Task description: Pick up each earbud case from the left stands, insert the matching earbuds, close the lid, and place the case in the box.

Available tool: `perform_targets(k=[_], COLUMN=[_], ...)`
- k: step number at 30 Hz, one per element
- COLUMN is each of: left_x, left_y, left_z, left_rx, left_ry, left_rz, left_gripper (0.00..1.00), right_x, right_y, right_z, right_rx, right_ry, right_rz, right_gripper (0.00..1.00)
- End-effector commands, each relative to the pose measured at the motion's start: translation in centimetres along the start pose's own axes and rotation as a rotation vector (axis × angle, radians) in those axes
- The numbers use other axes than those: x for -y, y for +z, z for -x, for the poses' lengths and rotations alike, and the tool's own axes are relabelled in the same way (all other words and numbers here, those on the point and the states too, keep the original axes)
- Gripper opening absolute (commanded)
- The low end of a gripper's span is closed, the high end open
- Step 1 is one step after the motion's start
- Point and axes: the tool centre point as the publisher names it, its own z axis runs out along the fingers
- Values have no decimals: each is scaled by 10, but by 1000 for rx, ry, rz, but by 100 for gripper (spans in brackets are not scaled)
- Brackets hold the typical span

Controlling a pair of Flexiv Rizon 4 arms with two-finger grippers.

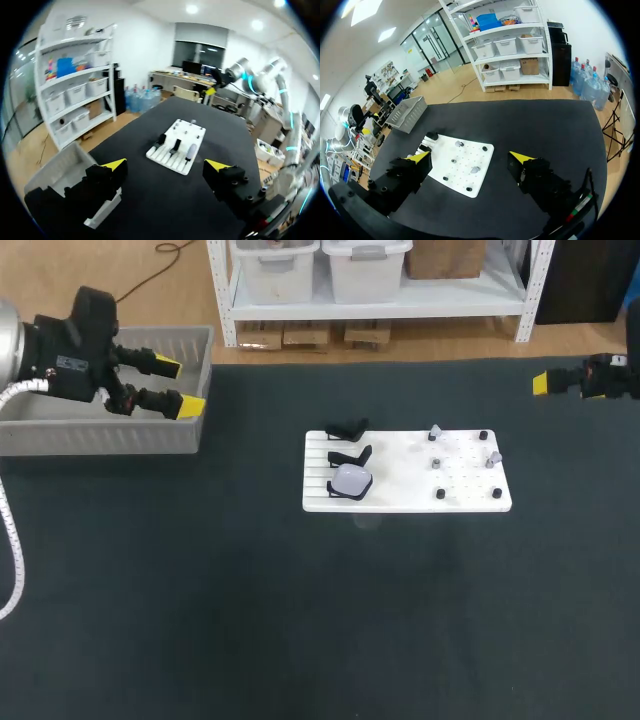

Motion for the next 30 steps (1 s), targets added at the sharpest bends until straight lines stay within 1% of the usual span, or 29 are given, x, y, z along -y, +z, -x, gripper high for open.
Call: perform_targets(k=[1, 7, 8, 10, 13, 18, 21, 23, 30], left_x=[-4, 5, 8, 13, 20, 30, 34, 38, 49], left_y=[10, 29, 33, 38, 46, 60, 68, 75, 101], left_z=[-3, -10, -11, -12, -12, -14, -15, -17, -25], left_rx=[12, -38, -50, -62, -68, -58, -45, -35, -41], left_ry=[51, 154, 189, 237, 282, 325, 332, 360, 393], left_rz=[-196, -286, -301, -316, -348, -379, -379, -378, -427], left_gripper=[100, 100, 100, 100, 100, 100, 100, 100, 100], right_x=[0, 0, 0, 0, 0, 0, 0, 0, 0], right_y=[0, 0, 0, 0, 0, 0, 0, 0, 0], right_z=[0, 0, 0, 0, 0, 0, 0, 0, 0], right_rx=[0, 0, 0, 0, 0, 0, 0, 0, 0], right_ry=[-1, -1, -1, -1, -1, -1, -1, -1, -1], right_rz=[0, 0, 0, 0, 0, 0, 0, 0, 0], right_gripper=[100, 100, 100, 100, 100, 100, 100, 100, 100])
